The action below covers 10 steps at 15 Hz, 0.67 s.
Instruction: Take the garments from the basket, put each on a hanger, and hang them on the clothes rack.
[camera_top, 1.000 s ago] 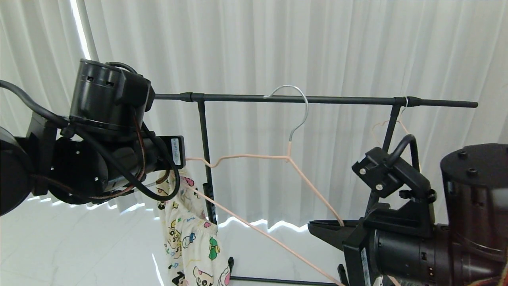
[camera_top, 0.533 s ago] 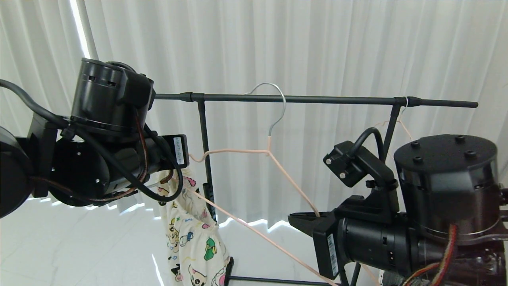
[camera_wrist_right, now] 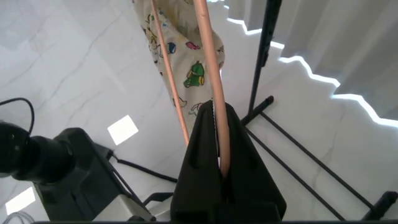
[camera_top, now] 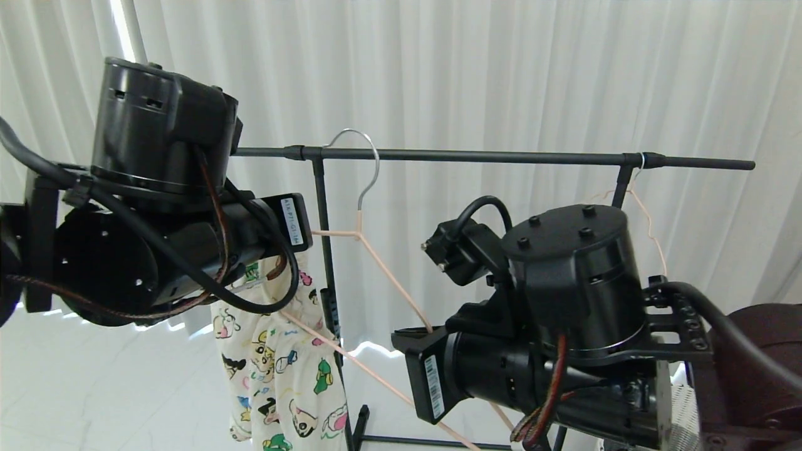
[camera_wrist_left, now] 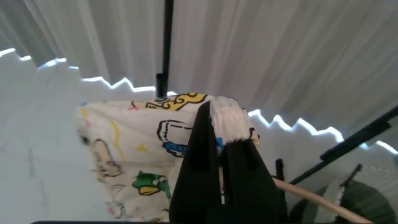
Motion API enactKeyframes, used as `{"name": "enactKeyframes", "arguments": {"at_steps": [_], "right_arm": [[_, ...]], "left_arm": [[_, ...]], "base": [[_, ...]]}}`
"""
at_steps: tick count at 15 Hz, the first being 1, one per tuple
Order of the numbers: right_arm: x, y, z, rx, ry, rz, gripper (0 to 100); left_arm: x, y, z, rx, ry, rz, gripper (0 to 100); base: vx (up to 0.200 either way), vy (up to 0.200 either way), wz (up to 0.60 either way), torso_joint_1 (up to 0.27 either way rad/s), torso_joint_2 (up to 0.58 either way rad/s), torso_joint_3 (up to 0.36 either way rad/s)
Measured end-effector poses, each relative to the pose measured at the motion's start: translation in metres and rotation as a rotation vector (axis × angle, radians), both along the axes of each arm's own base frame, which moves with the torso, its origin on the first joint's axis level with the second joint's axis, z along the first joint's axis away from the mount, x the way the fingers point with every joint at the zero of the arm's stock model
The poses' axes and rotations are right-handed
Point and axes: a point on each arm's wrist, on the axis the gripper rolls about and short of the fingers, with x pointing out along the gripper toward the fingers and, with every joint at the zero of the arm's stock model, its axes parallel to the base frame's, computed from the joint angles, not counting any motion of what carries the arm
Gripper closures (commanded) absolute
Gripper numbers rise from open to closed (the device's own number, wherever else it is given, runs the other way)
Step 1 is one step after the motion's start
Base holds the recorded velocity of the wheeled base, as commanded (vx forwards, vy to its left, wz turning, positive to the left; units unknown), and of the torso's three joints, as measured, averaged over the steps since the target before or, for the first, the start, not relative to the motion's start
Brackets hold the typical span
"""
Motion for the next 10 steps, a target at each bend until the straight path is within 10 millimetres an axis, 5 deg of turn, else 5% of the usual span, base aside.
{"name": "enactKeyframes", "arguments": {"at_steps": [6,10], "right_arm": [[-0.001,0.016,-0.013,-0.013,0.042,0.004,100],[-0.002,0.018,-0.016,-0.012,0.047,-0.079,100]], "left_arm": [[-0.043,-0.024,0.023,-0.086,-0.065,-0.178,100],[-0.049,-0.025,0.018,-0.075,-0.055,-0.186,100]], "base": [[0.0,0.0,0.0,0.0,0.0,0.0],[0.0,0.0,0.0,0.0,0.0,0.0]]}}
